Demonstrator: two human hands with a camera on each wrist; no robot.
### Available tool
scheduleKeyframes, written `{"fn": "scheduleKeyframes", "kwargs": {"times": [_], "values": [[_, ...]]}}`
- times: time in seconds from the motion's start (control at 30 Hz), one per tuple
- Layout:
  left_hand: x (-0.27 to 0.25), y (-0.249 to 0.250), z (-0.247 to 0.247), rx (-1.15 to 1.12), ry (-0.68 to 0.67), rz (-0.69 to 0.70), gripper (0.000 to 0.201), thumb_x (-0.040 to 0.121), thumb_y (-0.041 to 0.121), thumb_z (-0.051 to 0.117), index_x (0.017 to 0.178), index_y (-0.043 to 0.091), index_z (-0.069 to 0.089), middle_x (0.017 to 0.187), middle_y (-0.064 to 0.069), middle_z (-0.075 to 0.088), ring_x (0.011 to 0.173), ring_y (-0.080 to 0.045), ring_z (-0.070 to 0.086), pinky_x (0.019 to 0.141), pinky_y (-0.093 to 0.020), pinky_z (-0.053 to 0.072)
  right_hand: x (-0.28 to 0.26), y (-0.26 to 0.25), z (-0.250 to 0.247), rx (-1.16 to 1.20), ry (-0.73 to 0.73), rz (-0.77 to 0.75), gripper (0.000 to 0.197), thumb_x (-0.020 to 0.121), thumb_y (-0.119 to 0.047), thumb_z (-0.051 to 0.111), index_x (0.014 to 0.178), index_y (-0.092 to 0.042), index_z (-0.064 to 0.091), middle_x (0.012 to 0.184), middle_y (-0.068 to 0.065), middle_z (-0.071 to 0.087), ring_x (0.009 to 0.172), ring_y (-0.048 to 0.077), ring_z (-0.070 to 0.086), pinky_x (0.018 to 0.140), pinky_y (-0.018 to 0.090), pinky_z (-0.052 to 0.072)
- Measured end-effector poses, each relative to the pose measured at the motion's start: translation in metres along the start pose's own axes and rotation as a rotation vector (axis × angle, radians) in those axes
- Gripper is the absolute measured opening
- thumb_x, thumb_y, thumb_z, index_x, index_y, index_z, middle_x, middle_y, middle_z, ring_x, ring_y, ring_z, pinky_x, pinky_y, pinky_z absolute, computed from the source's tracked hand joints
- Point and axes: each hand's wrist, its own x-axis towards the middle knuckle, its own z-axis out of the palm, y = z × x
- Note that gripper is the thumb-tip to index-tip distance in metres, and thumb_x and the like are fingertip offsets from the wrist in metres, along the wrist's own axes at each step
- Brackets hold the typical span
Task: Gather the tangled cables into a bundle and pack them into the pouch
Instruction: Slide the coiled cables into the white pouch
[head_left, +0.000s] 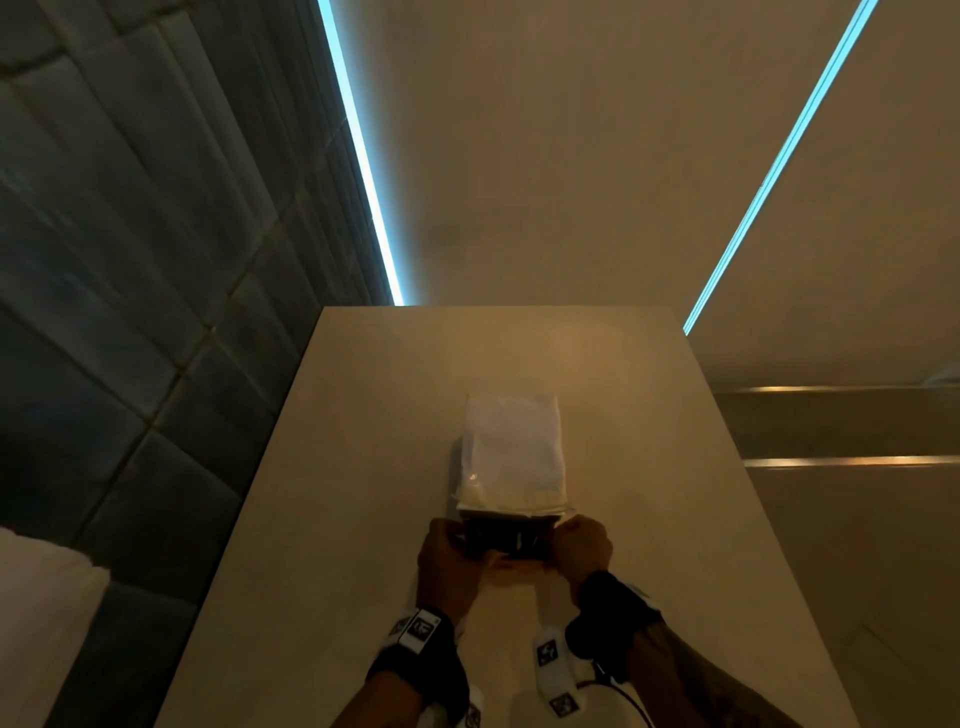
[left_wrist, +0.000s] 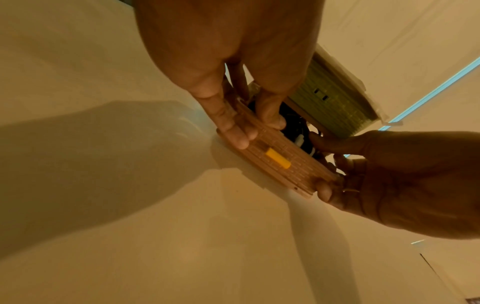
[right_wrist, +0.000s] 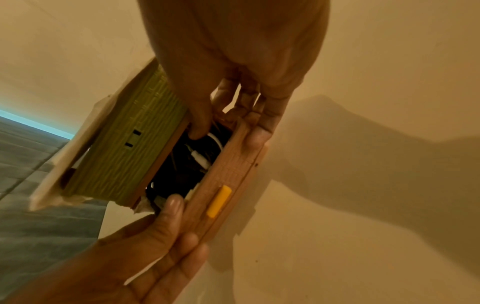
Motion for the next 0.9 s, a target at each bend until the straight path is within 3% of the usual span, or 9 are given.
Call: {"fn": "scheduleKeyframes", "kwargs": {"times": [0.1, 0.2, 0.23, 0.3, 0.4, 0.47, 0.53, 0.7, 0.9], "values": [[0.003, 0.004, -0.004, -0.031, -0.037, 0.012, 0.037, 0.073, 0.015, 0.080, 0.092, 0.017, 0.048, 0.090, 0.005, 0.057, 0.076, -0.003, 0.055, 0.054, -0.008, 0.043, 0.003, 0.003, 0.003, 0.068, 0.041, -0.003, 0.018, 0.081, -0.010, 0.056, 0.064, -0.008, 0.051, 0.081, 0.023, 0.066, 0.080, 0.040, 0.065, 0.071, 0.049, 0.055], [0.012, 0.004, -0.009, 0.002, -0.066, 0.036, 0.041, 0.073, 0.016, 0.081, 0.095, 0.014, 0.046, 0.094, -0.002, 0.058, 0.077, -0.013, 0.057, 0.055, -0.009, 0.043, 0.006, 0.016, -0.001, 0.163, -0.035, -0.020, 0.027, 0.069, -0.022, 0.073, 0.075, -0.008, 0.050, 0.082, 0.016, 0.062, 0.078, 0.036, 0.063, 0.066, 0.049, 0.057], [0.016, 0.002, -0.011, 0.031, -0.075, 0.049, 0.049, 0.070, 0.023, 0.083, 0.101, 0.015, 0.046, 0.100, -0.002, 0.057, 0.081, -0.015, 0.058, 0.059, -0.011, 0.044, 0.018, 0.032, 0.002, 0.171, -0.092, -0.063, 0.041, 0.062, -0.031, 0.078, 0.081, -0.007, 0.051, 0.083, 0.014, 0.063, 0.077, 0.032, 0.064, 0.063, 0.046, 0.058], [0.023, 0.002, -0.017, 0.150, -0.126, 0.084, 0.074, 0.062, 0.044, 0.082, 0.119, 0.018, 0.043, 0.112, 0.002, 0.049, 0.090, -0.018, 0.058, 0.071, -0.028, 0.051, 0.021, 0.034, -0.007, 0.048, -0.193, -0.203, 0.053, 0.055, -0.041, 0.086, 0.090, -0.014, 0.057, 0.090, 0.006, 0.066, 0.080, 0.022, 0.067, 0.067, 0.042, 0.059], [0.036, 0.007, -0.027, 0.325, -0.235, 0.127, 0.091, 0.050, 0.065, 0.073, 0.122, 0.022, 0.037, 0.110, 0.003, 0.050, 0.089, -0.023, 0.062, 0.074, -0.042, 0.055, 0.010, 0.014, -0.023, -0.128, -0.292, -0.420, 0.045, 0.062, -0.015, 0.087, 0.096, -0.026, 0.060, 0.104, -0.002, 0.061, 0.095, 0.013, 0.061, 0.085, 0.031, 0.053], [0.043, 0.010, -0.032, 0.392, -0.263, 0.143, 0.093, 0.049, 0.064, 0.079, 0.120, 0.020, 0.038, 0.111, 0.004, 0.052, 0.090, -0.022, 0.062, 0.076, -0.040, 0.054, 0.011, 0.012, -0.024, -0.204, -0.274, -0.443, 0.053, 0.064, -0.012, 0.084, 0.110, -0.018, 0.057, 0.114, 0.007, 0.055, 0.106, 0.024, 0.055, 0.091, 0.035, 0.047], [0.050, 0.013, -0.034, 0.435, -0.250, 0.145, 0.087, 0.052, 0.061, 0.080, 0.119, 0.018, 0.043, 0.112, 0.002, 0.054, 0.092, -0.022, 0.062, 0.077, -0.040, 0.054, 0.016, 0.011, -0.022, -0.312, -0.236, -0.428, 0.059, 0.066, -0.022, 0.083, 0.118, -0.011, 0.057, 0.117, 0.011, 0.054, 0.109, 0.030, 0.053, 0.092, 0.040, 0.047], [0.051, 0.026, -0.026, 0.573, -0.173, 0.168, 0.056, 0.078, 0.050, 0.070, 0.119, 0.016, 0.055, 0.117, -0.005, 0.050, 0.106, -0.027, 0.054, 0.083, -0.040, 0.049, 0.020, 0.001, -0.017, -0.383, -0.145, -0.356, 0.044, 0.078, -0.033, 0.074, 0.113, -0.014, 0.057, 0.111, 0.011, 0.055, 0.105, 0.033, 0.052, 0.089, 0.040, 0.046], [0.042, 0.008, -0.035, 0.578, -0.219, 0.090, 0.067, 0.078, 0.047, 0.070, 0.135, 0.025, 0.042, 0.129, -0.001, 0.045, 0.117, -0.023, 0.053, 0.088, -0.034, 0.048, 0.014, 0.012, -0.021, -0.380, -0.152, -0.389, 0.041, 0.079, -0.029, 0.073, 0.115, -0.018, 0.057, 0.103, -0.001, 0.045, 0.107, 0.027, 0.050, 0.090, 0.037, 0.046]]}}
